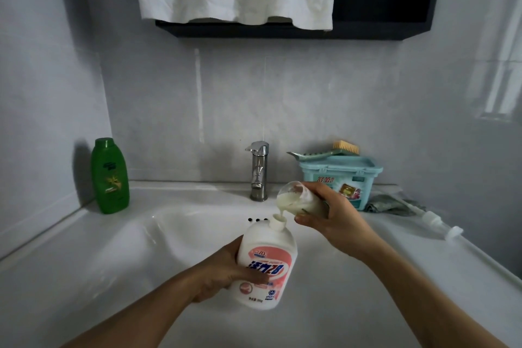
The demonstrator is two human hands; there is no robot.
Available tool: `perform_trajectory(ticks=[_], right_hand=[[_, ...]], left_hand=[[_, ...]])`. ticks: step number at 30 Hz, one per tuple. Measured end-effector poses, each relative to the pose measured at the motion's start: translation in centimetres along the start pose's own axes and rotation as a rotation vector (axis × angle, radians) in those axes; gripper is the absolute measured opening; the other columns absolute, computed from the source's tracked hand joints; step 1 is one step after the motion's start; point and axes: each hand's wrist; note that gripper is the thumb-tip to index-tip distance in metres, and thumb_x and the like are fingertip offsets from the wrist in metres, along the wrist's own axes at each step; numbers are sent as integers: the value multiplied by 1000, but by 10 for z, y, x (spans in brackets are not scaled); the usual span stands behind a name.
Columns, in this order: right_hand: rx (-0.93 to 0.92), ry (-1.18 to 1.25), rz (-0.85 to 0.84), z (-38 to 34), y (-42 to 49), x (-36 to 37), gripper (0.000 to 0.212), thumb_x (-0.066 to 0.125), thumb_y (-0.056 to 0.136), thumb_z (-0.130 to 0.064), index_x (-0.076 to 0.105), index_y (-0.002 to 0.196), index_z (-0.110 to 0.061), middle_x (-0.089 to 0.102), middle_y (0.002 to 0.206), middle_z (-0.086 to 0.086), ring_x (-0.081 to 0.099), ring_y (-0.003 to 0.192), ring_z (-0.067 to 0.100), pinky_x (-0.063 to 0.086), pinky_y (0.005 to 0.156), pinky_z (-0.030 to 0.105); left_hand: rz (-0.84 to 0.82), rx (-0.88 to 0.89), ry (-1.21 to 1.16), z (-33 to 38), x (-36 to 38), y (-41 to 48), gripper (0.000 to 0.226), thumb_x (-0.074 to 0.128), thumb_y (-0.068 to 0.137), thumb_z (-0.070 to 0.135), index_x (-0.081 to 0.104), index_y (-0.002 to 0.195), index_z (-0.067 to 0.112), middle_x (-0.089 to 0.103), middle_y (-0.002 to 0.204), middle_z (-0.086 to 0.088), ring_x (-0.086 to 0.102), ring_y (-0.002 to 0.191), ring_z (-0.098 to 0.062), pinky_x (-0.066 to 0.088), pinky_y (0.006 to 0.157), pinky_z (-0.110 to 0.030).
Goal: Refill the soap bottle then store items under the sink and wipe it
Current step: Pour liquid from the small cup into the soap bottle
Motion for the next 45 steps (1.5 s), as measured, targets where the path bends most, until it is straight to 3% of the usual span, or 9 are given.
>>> perform_trajectory(ticks=[10, 20, 25, 30, 36, 42, 45], right_hand=[[-4, -31, 7, -1, 0, 0, 52, 76, 75, -22, 51, 120, -29, 55, 101, -17, 55, 93, 4, 49, 85, 26], [-12, -15, 2, 1, 0, 1, 51, 77, 74, -21, 49, 114, -36, 56, 101, -20, 56, 93, 2, 49, 84, 26], [-10, -8, -4, 1, 0, 1, 52, 76, 75, -21, 51, 118, -32, 56, 102, -19, 56, 94, 3, 48, 83, 22], [-18, -21, -4, 1, 0, 2, 51, 76, 74, -21, 48, 114, -37, 55, 101, -22, 55, 94, 1, 49, 84, 23], [-17, -30, -12, 0, -1, 2, 53, 76, 75, -21, 51, 120, -31, 54, 100, -22, 54, 93, 0, 47, 81, 19], [-7, -35, -14, 1, -1, 4, 53, 76, 74, -22, 49, 119, -34, 53, 100, -22, 54, 95, 1, 47, 84, 21], [-3, -31, -20, 0, -1, 4, 53, 76, 75, -22, 49, 118, -35, 53, 101, -21, 54, 95, 2, 48, 83, 21]], left_hand=[[2, -16, 4, -3, -2, 1, 62, 80, 69, 2, 56, 121, 25, 72, 111, -4, 66, 107, -25, 53, 92, -49], [15, 16, 30, -3, 0, 1, 58, 80, 69, -1, 58, 117, 23, 73, 106, -3, 68, 101, -20, 57, 83, -35], [21, 21, 62, -3, 1, 3, 60, 83, 67, 2, 58, 117, 26, 73, 106, 0, 68, 101, -17, 57, 87, -36], [15, 41, 81, -3, 3, 4, 59, 83, 68, 4, 58, 116, 26, 73, 105, 2, 69, 97, -12, 57, 77, -26], [34, 57, 100, -6, 1, 6, 65, 85, 66, 6, 56, 119, 30, 73, 107, 3, 68, 101, -13, 57, 84, -31], [32, 50, 120, -6, 1, 7, 63, 84, 67, 6, 56, 116, 34, 73, 105, 8, 68, 97, -8, 56, 76, -21], [43, 51, 132, -7, 0, 7, 64, 84, 67, 6, 55, 117, 33, 73, 105, 7, 67, 99, -9, 56, 79, -23]])
Point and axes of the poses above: each hand's wrist, its own y-axis towards the middle knuckle, its own x-axis out of the palm, z = x × y
